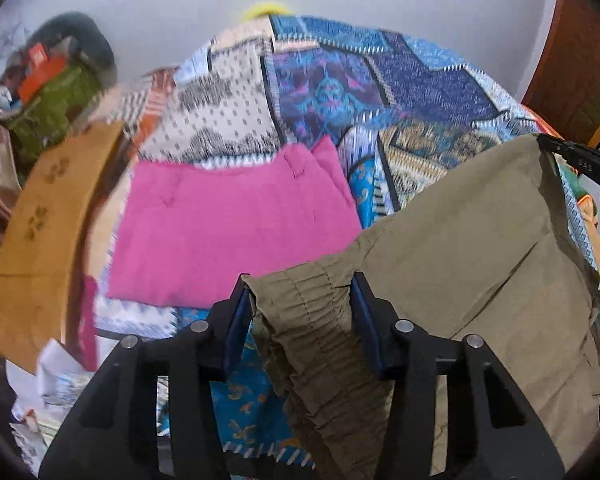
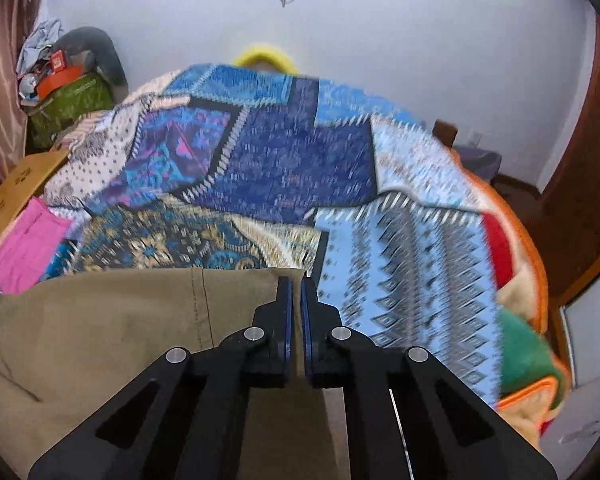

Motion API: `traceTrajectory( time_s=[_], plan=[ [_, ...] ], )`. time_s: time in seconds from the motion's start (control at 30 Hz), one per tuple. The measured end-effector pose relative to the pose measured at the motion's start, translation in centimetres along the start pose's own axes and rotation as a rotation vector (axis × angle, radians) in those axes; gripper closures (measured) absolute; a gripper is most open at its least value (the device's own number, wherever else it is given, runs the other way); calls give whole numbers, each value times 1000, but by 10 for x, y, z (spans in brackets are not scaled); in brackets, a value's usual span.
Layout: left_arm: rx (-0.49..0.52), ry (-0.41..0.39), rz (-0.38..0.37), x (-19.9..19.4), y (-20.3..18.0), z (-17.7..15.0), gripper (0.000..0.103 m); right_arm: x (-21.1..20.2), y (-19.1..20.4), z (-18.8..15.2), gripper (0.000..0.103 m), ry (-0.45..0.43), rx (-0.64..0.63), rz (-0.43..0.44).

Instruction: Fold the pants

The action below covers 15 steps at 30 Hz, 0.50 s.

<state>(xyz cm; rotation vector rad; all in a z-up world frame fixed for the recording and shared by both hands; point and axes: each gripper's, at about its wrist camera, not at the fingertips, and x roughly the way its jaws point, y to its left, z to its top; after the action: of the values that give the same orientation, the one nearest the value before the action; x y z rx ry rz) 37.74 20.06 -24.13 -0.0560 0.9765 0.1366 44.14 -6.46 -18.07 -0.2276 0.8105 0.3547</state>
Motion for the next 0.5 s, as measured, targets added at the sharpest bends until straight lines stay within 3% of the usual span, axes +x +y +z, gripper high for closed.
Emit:
traceTrajectory(
  time_s=[0.33, 0.5],
  plan=[
    [46, -199, 74, -85, -15, 42, 56, -85, -11, 39, 101, -171, 23, -34],
    [80, -268, 70, -123, -23, 34, 56, -132, -16, 44, 101, -241, 29, -23]
  ],
)
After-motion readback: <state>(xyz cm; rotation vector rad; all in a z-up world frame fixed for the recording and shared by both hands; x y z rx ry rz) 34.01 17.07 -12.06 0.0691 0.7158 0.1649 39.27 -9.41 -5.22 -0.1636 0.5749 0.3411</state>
